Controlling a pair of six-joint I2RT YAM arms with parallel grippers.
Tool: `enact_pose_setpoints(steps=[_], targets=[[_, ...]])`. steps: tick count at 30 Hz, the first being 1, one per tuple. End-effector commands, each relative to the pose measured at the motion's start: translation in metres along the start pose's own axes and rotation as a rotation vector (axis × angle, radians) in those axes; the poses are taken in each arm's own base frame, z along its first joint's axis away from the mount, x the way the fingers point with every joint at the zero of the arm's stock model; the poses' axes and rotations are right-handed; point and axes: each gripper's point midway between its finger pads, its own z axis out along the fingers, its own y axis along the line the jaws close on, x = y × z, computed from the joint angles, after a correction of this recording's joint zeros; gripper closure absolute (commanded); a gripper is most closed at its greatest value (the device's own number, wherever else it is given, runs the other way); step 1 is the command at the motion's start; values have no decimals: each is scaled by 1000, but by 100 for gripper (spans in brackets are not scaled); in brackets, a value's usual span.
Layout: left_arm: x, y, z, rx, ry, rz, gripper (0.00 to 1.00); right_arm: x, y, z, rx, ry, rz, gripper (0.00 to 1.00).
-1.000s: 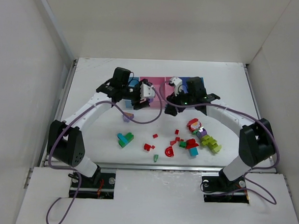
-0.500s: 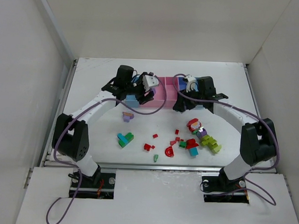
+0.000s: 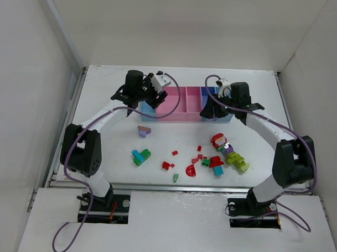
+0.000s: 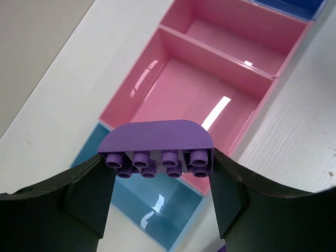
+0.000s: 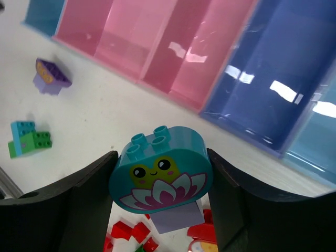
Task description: Sort the legos into containers by color
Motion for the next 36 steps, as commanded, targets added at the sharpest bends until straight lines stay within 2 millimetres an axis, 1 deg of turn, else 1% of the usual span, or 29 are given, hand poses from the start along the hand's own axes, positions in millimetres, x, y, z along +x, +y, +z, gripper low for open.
enact_pose_setpoints(steps=[1,2,3,4,5,6,7,8,9,10,11,12,13,14,15,16,17,18,19,21,22,23,25,26,28,30,31,33,36], targets=[[-25,-2,3,-1,-67,38,100,-60,2,-24,28,-172,7,83],[-26,-11,8,36,-75,39,100,-64,3,-25,26,-180,13,83],[-31,-11,7,42,-88,52,100,-64,1,-25,38,-183,14,83],[-24,-14,13,62,-78,44,100,-71,5,-29,34,-201,14,83],[-36,-19,15,90,-109,69,100,-71,5,-29,33,-201,23,83],[-39,-19,18,105,-119,81,100,-72,-1,-31,52,-208,31,83],[-45,-25,22,127,-134,97,100,-77,-5,-38,61,-227,48,83],[-49,-22,30,139,-145,100,100,-83,-7,-46,79,-251,64,83],[-58,-35,36,181,-165,123,100,-86,-12,-52,96,-269,76,83],[-61,-39,42,198,-174,128,100,-92,-23,-60,132,-294,96,83],[-57,-44,53,216,-163,124,100,-98,-25,-70,149,-321,92,83],[-72,-51,59,236,-191,144,100,-101,-30,-76,167,-338,95,83],[-77,-55,65,246,-199,163,100,-104,-32,-82,175,-351,97,83],[-82,-62,70,258,-207,171,100,-105,-44,-87,208,-364,111,83],[-95,-62,81,254,-243,185,100,-109,-48,-95,228,-386,123,83],[-105,-73,89,263,-266,184,100,-112,-50,-100,234,-401,141,83],[-113,-76,95,263,-291,173,100,-113,-59,-105,258,-412,161,83],[-108,-84,110,288,-292,120,100,-113,-61,-106,270,-415,163,83],[-134,-87,116,280,-363,125,98,-114,-67,-109,287,-424,182,83],[-144,-93,131,282,-392,81,97,-114,-69,-109,296,-427,184,83],[-148,-98,144,295,-402,49,95,-116,-71,-116,304,-441,184,83],[-153,-111,150,322,-418,60,93,-118,-68,-119,303,-451,178,83],[-158,-132,161,387,-457,51,92,-119,-66,-125,311,-465,174,83],[-163,-133,162,398,-479,45,92,-114,-68,-123,315,-453,170,83],[-159,-135,170,406,-483,2,91,-114,-70,-130,334,-469,171,83],[-159,-135,170,406,-483,2,91,-113,-73,-135,351,-479,175,83],[-159,-136,170,410,-489,23,89,-108,-82,-137,374,-476,190,83],[-139,-137,174,417,-462,47,88,-106,-87,-143,398,-484,187,83],[-135,-137,175,415,-459,67,79,-107,-88,-148,410,-491,165,83]])
